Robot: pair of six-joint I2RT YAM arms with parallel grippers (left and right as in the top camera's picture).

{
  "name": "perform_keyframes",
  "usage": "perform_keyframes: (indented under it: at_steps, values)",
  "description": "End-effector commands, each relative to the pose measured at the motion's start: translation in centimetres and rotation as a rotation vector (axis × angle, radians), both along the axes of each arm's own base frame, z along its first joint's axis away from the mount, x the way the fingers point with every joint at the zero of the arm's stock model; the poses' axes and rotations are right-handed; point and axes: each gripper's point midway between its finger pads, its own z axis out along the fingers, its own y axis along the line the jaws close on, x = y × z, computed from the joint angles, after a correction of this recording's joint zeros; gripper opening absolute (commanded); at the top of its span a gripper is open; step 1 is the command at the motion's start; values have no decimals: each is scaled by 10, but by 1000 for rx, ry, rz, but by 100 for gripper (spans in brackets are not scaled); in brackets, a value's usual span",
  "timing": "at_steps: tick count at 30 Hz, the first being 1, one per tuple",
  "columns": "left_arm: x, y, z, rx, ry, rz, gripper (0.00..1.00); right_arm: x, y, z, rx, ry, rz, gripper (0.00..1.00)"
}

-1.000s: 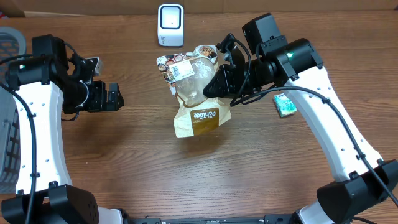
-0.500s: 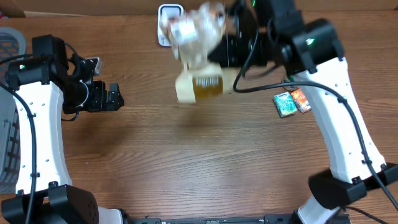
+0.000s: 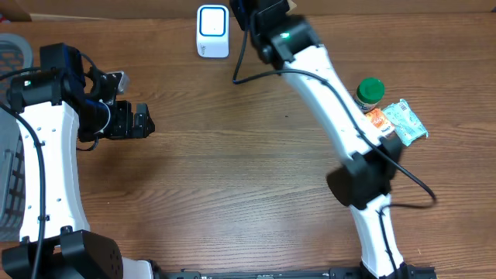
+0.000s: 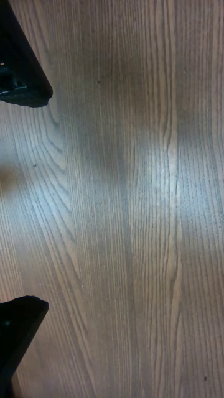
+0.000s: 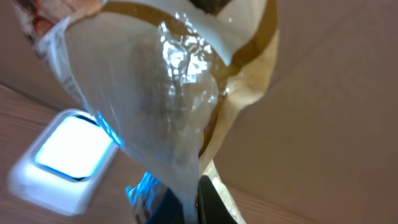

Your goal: Scan the item barcode

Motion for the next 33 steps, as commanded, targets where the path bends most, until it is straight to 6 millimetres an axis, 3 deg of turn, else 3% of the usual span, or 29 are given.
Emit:
perform_keyframes:
  at_steps: [1, 7, 11, 14, 20, 33]
  values:
    - [1, -1, 0, -6, -6, -25, 100, 20, -13, -10, -235, -62, -42, 4]
    - [1, -1, 0, -6, -6, -25, 99, 47, -9, -60, -300, -116, -122, 4]
    - [1, -1, 0, -6, -6, -25, 100, 53, -1, -92, -336, -109, -119, 4]
    - [1, -1, 0, -6, -6, -25, 100, 53, 8, -103, -328, -122, -111, 4]
    - [1, -1, 0, -6, -6, -25, 99, 50, 28, -101, -370, -165, -78, 4]
    - [1, -1, 0, -6, -6, -25, 100, 46, 21, -104, -420, -155, -131, 4]
